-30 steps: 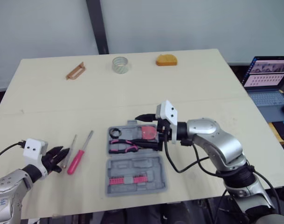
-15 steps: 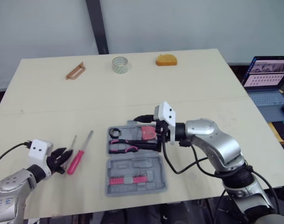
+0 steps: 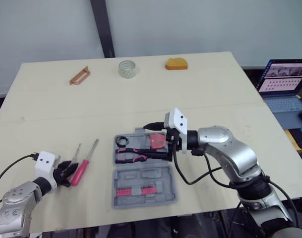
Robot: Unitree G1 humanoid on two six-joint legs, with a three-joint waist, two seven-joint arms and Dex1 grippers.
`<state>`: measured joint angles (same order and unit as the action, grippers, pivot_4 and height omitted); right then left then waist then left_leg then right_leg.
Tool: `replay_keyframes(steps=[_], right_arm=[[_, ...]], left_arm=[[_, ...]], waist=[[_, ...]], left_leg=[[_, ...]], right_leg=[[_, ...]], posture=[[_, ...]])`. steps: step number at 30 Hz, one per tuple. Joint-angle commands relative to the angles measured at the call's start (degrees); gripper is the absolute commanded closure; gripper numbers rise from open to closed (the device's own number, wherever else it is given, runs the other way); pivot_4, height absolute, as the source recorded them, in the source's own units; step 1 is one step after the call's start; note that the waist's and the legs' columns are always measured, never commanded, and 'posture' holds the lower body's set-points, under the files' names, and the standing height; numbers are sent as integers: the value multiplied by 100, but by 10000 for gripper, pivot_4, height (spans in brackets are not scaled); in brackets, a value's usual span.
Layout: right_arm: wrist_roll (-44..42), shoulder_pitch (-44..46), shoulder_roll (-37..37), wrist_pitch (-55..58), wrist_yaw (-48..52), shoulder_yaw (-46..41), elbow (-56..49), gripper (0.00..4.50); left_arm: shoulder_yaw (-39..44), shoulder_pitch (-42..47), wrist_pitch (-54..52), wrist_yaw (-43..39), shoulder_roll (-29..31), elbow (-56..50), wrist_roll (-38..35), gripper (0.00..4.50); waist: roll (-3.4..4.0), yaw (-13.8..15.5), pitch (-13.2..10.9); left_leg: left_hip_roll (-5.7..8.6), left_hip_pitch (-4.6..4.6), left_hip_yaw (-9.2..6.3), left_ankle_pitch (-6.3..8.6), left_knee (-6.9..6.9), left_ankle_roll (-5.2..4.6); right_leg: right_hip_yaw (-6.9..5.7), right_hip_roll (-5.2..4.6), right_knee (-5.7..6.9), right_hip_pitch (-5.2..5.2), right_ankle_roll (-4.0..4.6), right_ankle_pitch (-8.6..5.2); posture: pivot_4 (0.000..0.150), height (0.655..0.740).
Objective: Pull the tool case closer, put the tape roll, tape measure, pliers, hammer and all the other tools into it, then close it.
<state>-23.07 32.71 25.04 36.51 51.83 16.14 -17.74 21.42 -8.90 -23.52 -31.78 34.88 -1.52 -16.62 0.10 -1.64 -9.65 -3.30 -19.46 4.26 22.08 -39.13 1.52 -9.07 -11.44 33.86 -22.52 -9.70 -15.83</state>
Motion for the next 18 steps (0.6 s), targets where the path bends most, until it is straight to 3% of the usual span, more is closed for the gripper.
replay_keyframes(steps=[1, 18], right_arm=[[-49, 123, 19, -46, 77, -15, -150, 0], [-67, 156, 123, -23, 215, 4, -155, 0]], left_arm=[[29, 9, 91, 37, 4, 11, 40, 29763], [-189, -53, 98, 26, 1, 197, 299, 29763]], waist=[[0, 0, 0], [0, 7, 0]], left_leg=[[0, 0, 0, 0, 0, 0], [0, 1, 0, 0, 0, 0]], right_leg=[[0, 0, 0, 0, 0, 0], [1, -1, 1, 1, 0, 0]], posture=[[1500, 7400], [1500, 7400]])
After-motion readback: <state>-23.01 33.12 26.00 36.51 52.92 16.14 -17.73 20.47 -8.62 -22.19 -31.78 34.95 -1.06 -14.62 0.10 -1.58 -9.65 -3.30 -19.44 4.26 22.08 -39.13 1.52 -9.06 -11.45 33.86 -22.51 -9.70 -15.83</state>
